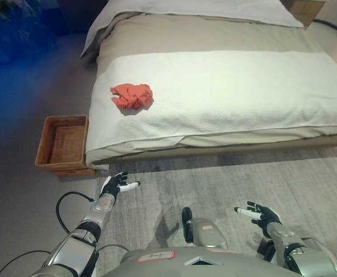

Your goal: Put the clothes on the bed into the basket.

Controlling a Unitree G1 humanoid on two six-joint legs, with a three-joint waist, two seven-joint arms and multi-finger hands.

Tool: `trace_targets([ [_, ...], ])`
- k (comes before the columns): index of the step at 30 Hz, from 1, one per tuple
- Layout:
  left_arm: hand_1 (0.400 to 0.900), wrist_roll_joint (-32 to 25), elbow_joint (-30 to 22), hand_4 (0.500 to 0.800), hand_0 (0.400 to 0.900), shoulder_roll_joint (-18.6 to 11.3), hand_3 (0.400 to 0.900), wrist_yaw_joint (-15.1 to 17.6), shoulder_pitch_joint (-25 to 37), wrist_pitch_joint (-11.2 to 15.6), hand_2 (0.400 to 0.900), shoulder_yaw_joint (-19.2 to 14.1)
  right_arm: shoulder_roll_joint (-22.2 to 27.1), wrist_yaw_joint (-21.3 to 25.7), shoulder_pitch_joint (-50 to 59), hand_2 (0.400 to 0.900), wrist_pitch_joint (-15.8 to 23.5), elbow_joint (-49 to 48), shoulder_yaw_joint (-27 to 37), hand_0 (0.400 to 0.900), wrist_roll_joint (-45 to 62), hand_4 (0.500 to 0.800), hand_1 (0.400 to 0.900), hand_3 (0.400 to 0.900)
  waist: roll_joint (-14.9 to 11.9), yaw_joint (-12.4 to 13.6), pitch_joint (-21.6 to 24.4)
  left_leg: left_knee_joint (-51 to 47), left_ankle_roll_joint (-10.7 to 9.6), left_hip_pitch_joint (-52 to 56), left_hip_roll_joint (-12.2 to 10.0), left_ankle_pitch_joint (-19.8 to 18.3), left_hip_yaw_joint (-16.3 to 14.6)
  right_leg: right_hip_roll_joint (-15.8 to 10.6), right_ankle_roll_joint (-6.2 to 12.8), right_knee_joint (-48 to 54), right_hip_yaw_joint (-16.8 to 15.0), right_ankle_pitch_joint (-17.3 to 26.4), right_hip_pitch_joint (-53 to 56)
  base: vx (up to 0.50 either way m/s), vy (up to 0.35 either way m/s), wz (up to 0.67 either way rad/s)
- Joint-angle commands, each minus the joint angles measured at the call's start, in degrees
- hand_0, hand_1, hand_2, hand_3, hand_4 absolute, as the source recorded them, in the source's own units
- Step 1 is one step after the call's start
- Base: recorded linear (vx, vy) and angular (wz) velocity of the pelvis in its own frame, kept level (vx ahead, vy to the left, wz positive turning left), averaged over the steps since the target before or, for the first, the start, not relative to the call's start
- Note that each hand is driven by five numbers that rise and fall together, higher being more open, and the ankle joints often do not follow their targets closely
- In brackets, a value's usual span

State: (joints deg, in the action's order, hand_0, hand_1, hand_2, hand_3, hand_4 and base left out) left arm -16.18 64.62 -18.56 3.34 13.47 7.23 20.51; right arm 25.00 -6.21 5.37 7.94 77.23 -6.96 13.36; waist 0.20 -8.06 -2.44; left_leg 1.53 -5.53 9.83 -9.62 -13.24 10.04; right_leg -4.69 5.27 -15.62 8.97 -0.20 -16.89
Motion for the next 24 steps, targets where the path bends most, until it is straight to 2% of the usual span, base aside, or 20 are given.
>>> trace_targets([
  [1, 0.900, -2.4, -4.3, 0.800, 0.900, -4.0, 0.900, 2.1, 5.7, 3.7, 0.900, -2.8, 2.6, 2.0, 2.2, 0.900, 1.7, 1.6, -0.8, 0.900, 1.3, 0.800, 0.900, 0.900, -2.2, 0.1, -1.6, 5.0, -1.1, 6.7, -0.4, 10.9, -0.3, -1.5, 3.35, 4.6, -3.9, 11.8, -6.7, 0.21, -0.201, -0.05],
  [4, 0.900, -2.5, -3.9, 0.800, 0.900, -4.3, 0.900, 1.9, 6.6, 3.6, 0.900, -2.7, 3.3, 2.2, 1.8, 0.900, 1.9, 1.9, -0.6, 0.900, 1.8, 0.800, 0.900, 0.900, -2.4, 0.3, -1.6, 15.2, -1.5, 1.5, -1.5, 20.4, -1.6, 1.2, 0.37, 6.3, -4.0, 9.3, -2.7, 0.22, -0.215, -0.05],
  [5, 0.900, -2.5, -3.9, 0.800, 0.900, -4.3, 0.900, 1.9, 6.6, 3.6, 0.900, -2.7, 3.3, 2.2, 1.8, 0.900, 1.9, 1.9, -0.6, 0.900, 1.8, 0.800, 0.900, 0.900, -2.4, 0.3, -1.6, 15.2, -1.5, 1.5, -1.5, 20.4, -1.6, 1.2, 0.37, 6.3, -3.9, 9.3, -2.7, 0.26, -0.365, 0.01],
  [6, 0.900, -3.5, -3.7, 0.800, 0.900, -4.4, 0.900, 1.5, 7.5, 3.4, 0.900, -2.6, 3.5, 2.3, 1.2, 0.900, 1.9, 1.8, -0.6, 0.900, 2.1, 0.800, 0.900, 0.900, -4.5, 1.1, -2.4, 26.0, -0.7, -5.3, -0.8, 26.0, -3.0, 2.1, -2.13, 8.3, -4.6, 7.8, 1.7, 0.20, -0.388, -0.01],
  [7, 0.900, -3.6, -3.4, 0.800, 0.900, -4.3, 0.900, 1.5, 8.3, 3.4, 0.900, -2.2, 3.8, 2.5, 1.3, 0.900, 1.9, 1.7, -0.7, 0.900, 2.2, 0.800, 0.900, 0.900, -5.4, 1.7, -3.7, 32.3, -0.3, -8.7, 0.8, 25.9, -3.1, 2.1, -3.04, 8.7, -4.9, 7.5, 3.4, 0.20, -0.388, 0.00],
  [8, 0.900, -3.6, -3.4, 0.800, 0.900, -4.3, 0.900, 1.5, 8.3, 3.4, 0.900, -2.2, 3.8, 2.5, 1.3, 0.900, 1.9, 1.7, -0.7, 0.900, 2.2, 0.800, 0.900, 0.900, -5.4, 1.7, -3.6, 32.4, -0.3, -8.8, 0.7, 25.8, -3.1, 2.2, -3.05, 8.7, -4.8, 7.5, 3.4, 0.17, -0.285, -0.14],
  [9, 0.900, -4.1, -2.7, 0.800, 0.900, -3.9, 0.900, 1.5, 9.6, 3.3, 0.900, -1.4, 4.0, 2.8, 2.0, 0.900, 1.6, 2.0, -0.9, 0.900, 2.3, 0.800, 0.900, 0.900, -6.4, 2.7, -5.0, 36.9, 0.8, -13.2, 2.5, 24.5, -5.8, 2.5, -4.01, 9.3, -5.2, 6.8, 5.9, 0.20, -0.222, -0.18],
  [10, 0.900, -4.0, -2.4, 0.800, 0.900, -3.8, 0.900, 1.5, 10.1, 3.4, 0.900, -1.1, 4.0, 2.9, 2.1, 0.900, 1.5, 2.1, -1.0, 0.900, 2.4, 0.800, 0.900, 0.900, -6.9, 3.1, -5.4, 37.2, 1.1, -16.6, 2.6, 24.0, -7.2, 2.4, -4.19, 9.8, -5.6, 6.6, 7.1, 0.20, -0.221, -0.19],
  [11, 0.900, -4.0, -2.4, 0.800, 0.900, -3.8, 0.900, 1.5, 10.1, 3.4, 0.900, -1.1, 4.0, 2.9, 2.1, 0.900, 1.5, 2.1, -1.0, 0.900, 2.4, 0.800, 0.900, 0.900, -6.8, 3.1, -5.5, 37.3, 1.1, -16.6, 2.5, 23.9, -7.2, 2.5, -4.20, 9.8, -5.6, 6.6, 7.1, 0.22, -0.108, -0.42],
  [12, 0.900, -4.1, -2.1, 0.800, 0.900, -3.5, 0.900, 1.5, 10.6, 3.5, 0.900, -0.4, 3.9, 3.3, 2.3, 0.900, 1.4, 2.2, -1.2, 0.900, 2.4, 0.800, 0.900, 0.900, -7.6, 5.0, -6.4, 35.2, 1.9, -24.0, 4.3, 21.1, -8.1, 2.5, -4.01, 10.8, -7.1, 6.2, 9.8, 0.25, -0.056, -0.50],
  [13, 0.900, -4.1, -2.2, 0.800, 0.900, -3.6, 0.900, 1.3, 10.3, 3.5, 0.900, -0.4, 3.8, 3.3, 2.3, 0.900, 1.4, 2.2, -1.2, 0.900, 2.3, 0.800, 0.900, 0.900, -7.6, 5.5, -6.5, 32.7, 1.7, -25.4, 4.4, 21.2, -8.1, 2.9, -3.78, 11.4, -7.7, 6.0, 10.9, 0.36, -0.049, -0.69],
  [15, 0.900, -4.1, -1.7, 0.800, 0.900, -3.7, 0.900, 1.3, 9.7, 3.7, 0.900, -0.5, 3.5, 3.5, 2.1, 0.900, 1.5, 2.4, -1.2, 0.900, 1.9, 0.800, 0.900, 0.900, -6.9, 6.6, -6.5, 22.3, 0.4, -27.2, 1.8, 23.5, -9.3, 3.7, -3.09, 12.1, -8.5, 5.2, 13.4, 0.33, 0.052, -0.67],
  [17, 0.900, -4.1, -1.6, 0.800, 0.900, -3.8, 0.900, 1.4, 9.1, 3.7, 0.900, -1.2, 3.4, 3.6, 2.0, 0.900, 1.6, 2.4, -1.7, 0.900, 0.6, 0.800, 0.900, 0.900, -5.8, 8.2, -6.5, 10.6, -0.4, -27.3, 0.4, 26.5, -10.0, 4.4, -2.12, 12.9, -9.2, 4.4, 15.8, 0.34, 0.094, -0.92],
  [19, 0.900, -4.1, -1.6, 0.800, 0.900, -4.1, 0.900, 1.2, 7.3, 3.7, 0.900, -2.6, 3.5, 3.5, 1.7, 0.900, 1.7, 2.3, -2.1, 0.900, -0.9, 0.800, 0.900, 0.900, -4.6, 9.7, -6.0, 1.6, -1.3, -27.7, -1.6, 29.7, -12.3, 5.0, -1.34, 13.7, -10.0, 3.2, 18.5, 0.32, 0.076, -0.95],
  [21, 0.900, -3.6, -2.1, 0.800, 0.900, -4.4, 0.900, 0.8, 6.1, 3.6, 0.900, -3.1, 3.6, 3.3, 0.9, 0.900, 1.8, 2.2, -2.1, 0.900, -1.4, 0.800, 0.900, 0.900, -4.2, 10.7, -6.0, -3.7, -1.7, -26.3, -1.4, 30.9, -13.2, 5.5, -1.58, 13.6, -11.4, 1.5, 20.8, 0.29, 0.049, -0.55],
  [24, 0.900, -3.0, -2.5, 0.800, 0.900, -4.7, 0.900, 0.5, 5.6, 3.7, 0.900, -3.4, 3.9, 3.1, 0.0, 0.900, 2.0, 2.2, -1.8, 0.900, -1.5, 0.800, 0.900, 0.900, -2.9, 10.8, -5.7, -4.9, -2.0, -26.3, -0.5, 31.2, -14.1, 6.6, -2.19, 12.8, -12.3, -0.7, 23.1, 0.23, 0.058, -0.23],
])
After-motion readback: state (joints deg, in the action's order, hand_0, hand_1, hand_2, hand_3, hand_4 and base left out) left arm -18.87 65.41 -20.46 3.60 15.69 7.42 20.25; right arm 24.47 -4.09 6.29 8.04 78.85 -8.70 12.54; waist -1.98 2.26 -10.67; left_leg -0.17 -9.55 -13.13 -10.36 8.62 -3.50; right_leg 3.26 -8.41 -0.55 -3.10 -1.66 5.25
